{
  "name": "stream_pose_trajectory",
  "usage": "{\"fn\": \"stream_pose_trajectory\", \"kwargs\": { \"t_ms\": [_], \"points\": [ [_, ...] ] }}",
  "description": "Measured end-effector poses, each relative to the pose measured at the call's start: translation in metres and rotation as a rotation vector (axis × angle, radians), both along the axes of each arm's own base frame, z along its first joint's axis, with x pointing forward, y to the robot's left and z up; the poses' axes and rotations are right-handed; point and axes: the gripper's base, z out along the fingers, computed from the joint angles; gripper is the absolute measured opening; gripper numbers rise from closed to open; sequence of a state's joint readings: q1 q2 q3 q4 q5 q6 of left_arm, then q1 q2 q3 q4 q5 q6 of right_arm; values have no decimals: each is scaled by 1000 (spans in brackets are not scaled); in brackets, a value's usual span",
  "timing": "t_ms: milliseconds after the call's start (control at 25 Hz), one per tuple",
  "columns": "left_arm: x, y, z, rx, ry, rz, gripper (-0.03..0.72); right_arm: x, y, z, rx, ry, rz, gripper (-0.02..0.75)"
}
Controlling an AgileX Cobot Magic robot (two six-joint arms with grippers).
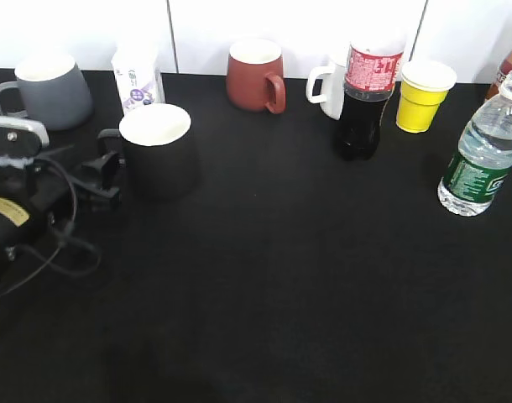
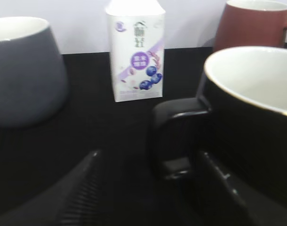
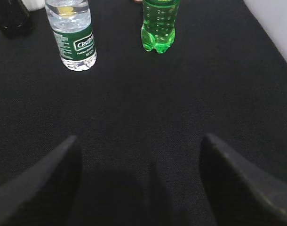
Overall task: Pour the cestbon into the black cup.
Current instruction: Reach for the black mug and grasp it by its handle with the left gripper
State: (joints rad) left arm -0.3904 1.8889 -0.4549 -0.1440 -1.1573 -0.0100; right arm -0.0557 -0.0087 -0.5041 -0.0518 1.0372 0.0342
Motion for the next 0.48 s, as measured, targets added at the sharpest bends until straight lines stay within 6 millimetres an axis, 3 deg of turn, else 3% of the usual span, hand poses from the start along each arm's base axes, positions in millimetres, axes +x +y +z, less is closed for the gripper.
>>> {"fn": "stream_pose_trajectory", "kwargs": {
  "t_ms": [120,320,480],
  "points": [
    [7,-2,5,-12,-30,1,470,0,0,0,0,0,0,591],
    [17,2,-10,4,7,23,470,0,0,0,0,0,0,590],
    [28,-3,-7,-6,-30,11,459,0,0,0,0,0,0,590]
  ]
}}
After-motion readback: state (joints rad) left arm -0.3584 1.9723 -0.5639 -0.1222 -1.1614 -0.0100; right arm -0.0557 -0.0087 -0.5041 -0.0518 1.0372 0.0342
